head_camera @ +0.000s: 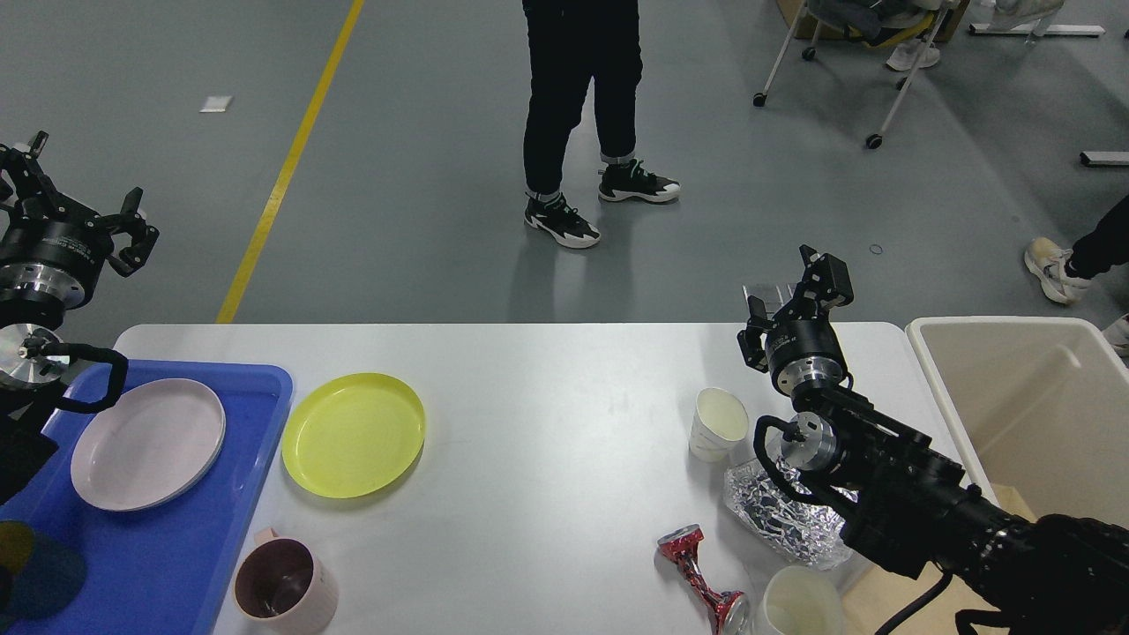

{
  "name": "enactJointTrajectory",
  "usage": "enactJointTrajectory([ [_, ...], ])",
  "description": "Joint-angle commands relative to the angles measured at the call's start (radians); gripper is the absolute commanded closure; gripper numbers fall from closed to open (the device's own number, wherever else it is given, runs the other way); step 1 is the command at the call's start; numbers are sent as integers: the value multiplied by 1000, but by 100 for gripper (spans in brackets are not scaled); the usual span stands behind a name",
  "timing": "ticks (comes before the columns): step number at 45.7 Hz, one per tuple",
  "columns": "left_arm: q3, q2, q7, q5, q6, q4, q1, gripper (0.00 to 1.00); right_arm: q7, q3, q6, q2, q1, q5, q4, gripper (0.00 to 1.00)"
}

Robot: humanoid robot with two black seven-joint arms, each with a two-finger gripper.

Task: Tidy desktop
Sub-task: 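Move the left gripper down toward the pink cup near the tray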

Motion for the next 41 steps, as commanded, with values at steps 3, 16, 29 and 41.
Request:
enactJointTrajectory([
  [3,1,-9,-4,1,0,-7,-4,0,0,0,0,0,0,0,0,0],
  [16,9,-54,8,3,2,-12,-10,0,0,0,0,0,0,0,0,0],
  [29,127,-20,32,10,5,-179,2,0,0,0,0,0,0,0,0,0],
  [41,633,178,-7,10,-66,-434,-52,0,0,0,0,0,0,0,0,0],
])
